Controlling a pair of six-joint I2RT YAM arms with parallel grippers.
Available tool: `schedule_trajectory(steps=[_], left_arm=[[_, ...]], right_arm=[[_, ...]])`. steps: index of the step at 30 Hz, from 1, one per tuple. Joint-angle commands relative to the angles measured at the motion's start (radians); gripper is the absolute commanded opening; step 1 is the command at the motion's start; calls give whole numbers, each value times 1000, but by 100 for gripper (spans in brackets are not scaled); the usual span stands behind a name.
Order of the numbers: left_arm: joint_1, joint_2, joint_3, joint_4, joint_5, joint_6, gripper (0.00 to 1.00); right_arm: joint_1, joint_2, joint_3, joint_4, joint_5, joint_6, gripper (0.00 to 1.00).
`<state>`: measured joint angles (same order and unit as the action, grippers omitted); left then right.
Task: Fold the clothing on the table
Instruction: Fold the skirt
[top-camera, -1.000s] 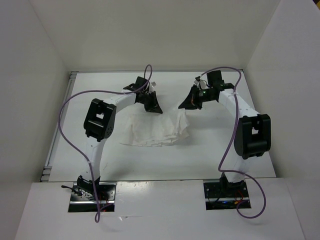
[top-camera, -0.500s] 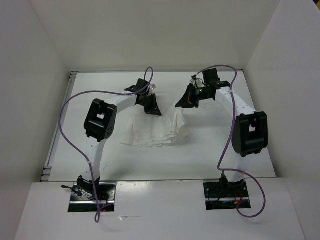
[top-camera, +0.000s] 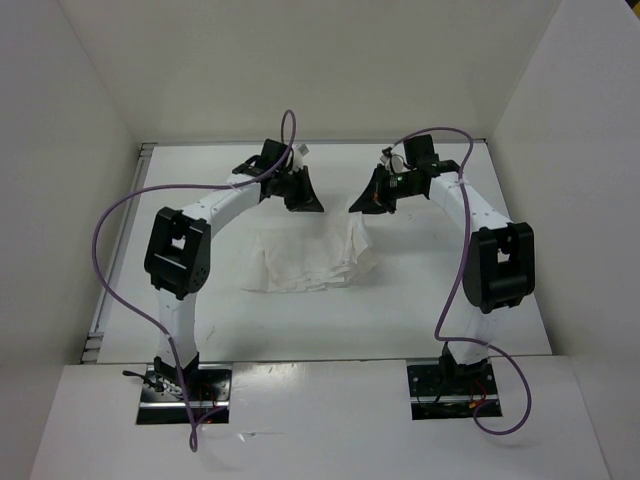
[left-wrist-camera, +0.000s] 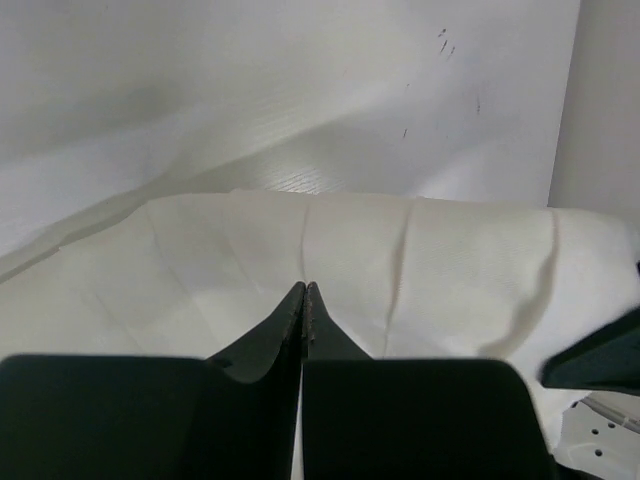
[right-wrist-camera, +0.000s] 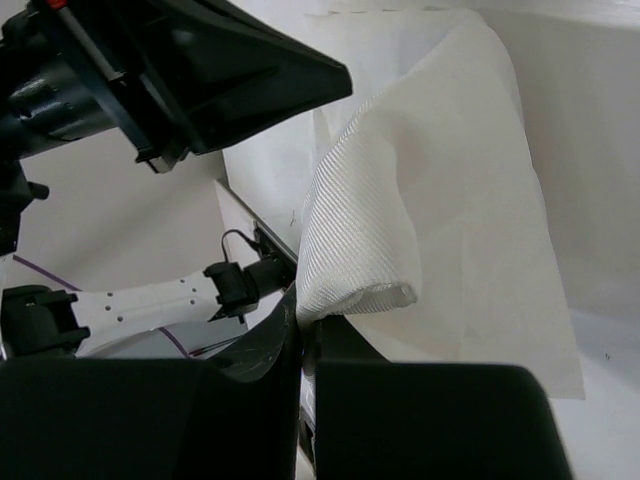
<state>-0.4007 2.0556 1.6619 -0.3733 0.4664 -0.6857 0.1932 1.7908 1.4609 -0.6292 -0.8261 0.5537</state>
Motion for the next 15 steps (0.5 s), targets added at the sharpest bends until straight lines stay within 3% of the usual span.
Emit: schedule_trajectory(steps=[1, 15], left_arm=[[-4, -28, -25, -13, -9, 6, 0], [-23, 123, -5, -3, -38, 15, 0]], right_arm=[[9, 2, 33, 10, -7, 6, 0], [28, 2, 55, 10, -7, 6, 0]])
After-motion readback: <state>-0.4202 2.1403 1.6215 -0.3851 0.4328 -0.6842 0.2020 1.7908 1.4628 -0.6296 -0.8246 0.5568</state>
